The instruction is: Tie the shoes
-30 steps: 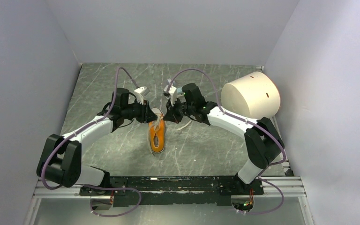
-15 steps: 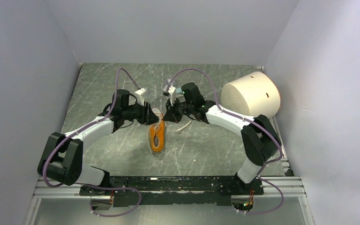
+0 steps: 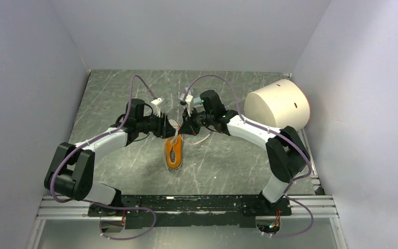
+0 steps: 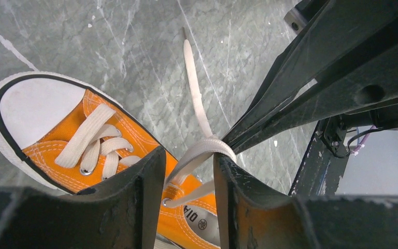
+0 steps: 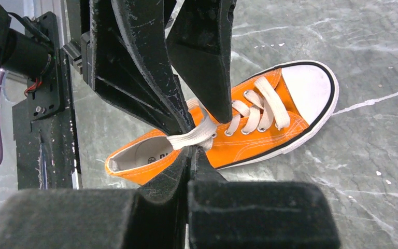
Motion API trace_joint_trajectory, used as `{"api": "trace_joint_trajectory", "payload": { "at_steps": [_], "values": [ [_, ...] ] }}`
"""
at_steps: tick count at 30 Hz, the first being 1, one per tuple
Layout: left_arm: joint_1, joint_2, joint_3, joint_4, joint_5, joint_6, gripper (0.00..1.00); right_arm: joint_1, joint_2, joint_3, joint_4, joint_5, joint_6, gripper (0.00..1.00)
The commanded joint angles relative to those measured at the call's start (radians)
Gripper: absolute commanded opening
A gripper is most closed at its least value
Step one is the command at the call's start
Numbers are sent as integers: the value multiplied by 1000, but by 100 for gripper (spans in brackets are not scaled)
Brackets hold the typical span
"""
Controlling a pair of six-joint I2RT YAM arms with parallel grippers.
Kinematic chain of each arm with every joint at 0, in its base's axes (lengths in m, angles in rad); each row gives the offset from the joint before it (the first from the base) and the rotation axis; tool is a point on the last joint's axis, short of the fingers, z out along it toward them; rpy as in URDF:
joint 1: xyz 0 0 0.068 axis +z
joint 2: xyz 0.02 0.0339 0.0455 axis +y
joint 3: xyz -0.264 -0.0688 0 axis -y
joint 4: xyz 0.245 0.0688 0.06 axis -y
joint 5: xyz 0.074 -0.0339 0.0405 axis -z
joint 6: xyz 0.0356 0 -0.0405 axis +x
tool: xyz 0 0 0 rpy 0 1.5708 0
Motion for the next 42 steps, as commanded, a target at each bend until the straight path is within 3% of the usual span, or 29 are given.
{"api": "trace_joint_trajectory", "payload": {
  "at_steps": [1, 11, 13, 16, 22, 23, 28, 32, 37, 42],
  "values": [
    [-4, 17, 13, 100, 55, -9, 43, -3, 24, 32, 17, -38, 1, 0],
    [-10, 13, 11, 122, 89, 11, 45, -3, 15, 17, 15, -27, 0, 0],
    [-12, 18, 11, 129, 78, 3, 38, -1, 19, 22, 14, -31, 6, 0],
    [-12, 23, 15, 124, 52, 8, 17, -1, 18, 22, 22, -30, 16, 0],
    [-12, -10, 2, 102, -4, 19, 5, -2, -4, 12, -13, 13, 32, 0],
    [-12, -18, 5, 81, -10, 29, 5, -1, -9, 11, -26, 24, 40, 3],
    [-12, -41, 4, 10, -63, 58, 5, -15, -78, 0, -134, 272, 228, 40],
    [-12, -46, -8, 14, -60, 29, 5, -27, -106, -7, -272, 532, 428, 55],
    [-11, -51, -28, 26, -63, -8, 5, -36, -5, 75, -397, 732, 658, 62],
    [-12, -55, -47, 36, -59, -39, 5, -49, 148, 194, -557, 752, 943, 64]
  ]
}}
